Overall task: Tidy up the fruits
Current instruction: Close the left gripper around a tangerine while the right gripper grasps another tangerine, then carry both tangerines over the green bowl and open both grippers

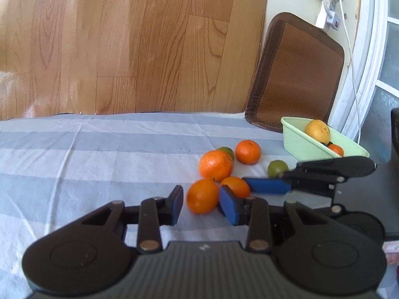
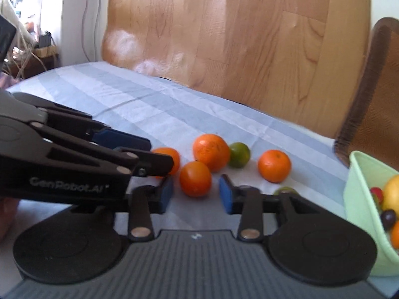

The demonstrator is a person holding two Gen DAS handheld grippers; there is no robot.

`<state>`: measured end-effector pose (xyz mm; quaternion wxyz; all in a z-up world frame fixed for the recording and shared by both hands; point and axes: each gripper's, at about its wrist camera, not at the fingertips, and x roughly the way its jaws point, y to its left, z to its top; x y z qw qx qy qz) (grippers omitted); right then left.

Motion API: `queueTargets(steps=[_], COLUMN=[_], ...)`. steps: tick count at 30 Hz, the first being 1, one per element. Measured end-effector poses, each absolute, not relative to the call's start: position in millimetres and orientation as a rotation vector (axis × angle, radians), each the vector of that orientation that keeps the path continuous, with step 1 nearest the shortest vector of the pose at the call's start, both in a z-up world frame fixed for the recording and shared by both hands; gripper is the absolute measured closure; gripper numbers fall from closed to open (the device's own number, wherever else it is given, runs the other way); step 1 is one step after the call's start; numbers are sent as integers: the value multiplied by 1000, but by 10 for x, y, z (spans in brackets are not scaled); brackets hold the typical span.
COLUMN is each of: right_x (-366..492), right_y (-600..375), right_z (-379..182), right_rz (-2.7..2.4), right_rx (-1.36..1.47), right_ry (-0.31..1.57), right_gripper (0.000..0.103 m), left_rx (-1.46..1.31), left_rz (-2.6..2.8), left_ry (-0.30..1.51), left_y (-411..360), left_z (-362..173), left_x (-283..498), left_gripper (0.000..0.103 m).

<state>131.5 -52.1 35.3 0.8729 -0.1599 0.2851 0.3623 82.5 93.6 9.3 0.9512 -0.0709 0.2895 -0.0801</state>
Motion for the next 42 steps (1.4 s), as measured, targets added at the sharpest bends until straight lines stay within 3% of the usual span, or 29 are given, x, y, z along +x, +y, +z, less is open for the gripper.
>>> queueTargets(steps=[12, 16, 25, 28, 30, 35, 42], right_x=[869, 999, 1338, 1359, 1338, 1255, 1144], right_y=[-1550, -2017, -2450, -2503, -2530, -2587, -2627], right_z=[602, 794, 600, 573, 587, 623, 655], right_rz=[556, 364, 189, 188, 182, 154, 189], right_rx=[-188, -141, -77, -82, -66, -55, 12], right_ry=[492, 377, 368, 384, 373, 325, 282], right_gripper=[75, 75, 73, 68, 57, 54, 55], left_rx=[-76, -60, 12, 25, 55, 14, -25], left_rz=[-190, -312, -425, -424, -401, -385, -176], left_ry=[627, 598, 584, 598, 587, 544, 501], left_y=[531, 65, -978, -1140, -1213, -965, 13], left_z=[110, 282, 540, 513, 489, 547, 444], left_x=[895, 910, 1455, 1572, 1615, 1426, 845], left_gripper=[73, 73, 72, 70, 61, 60, 54])
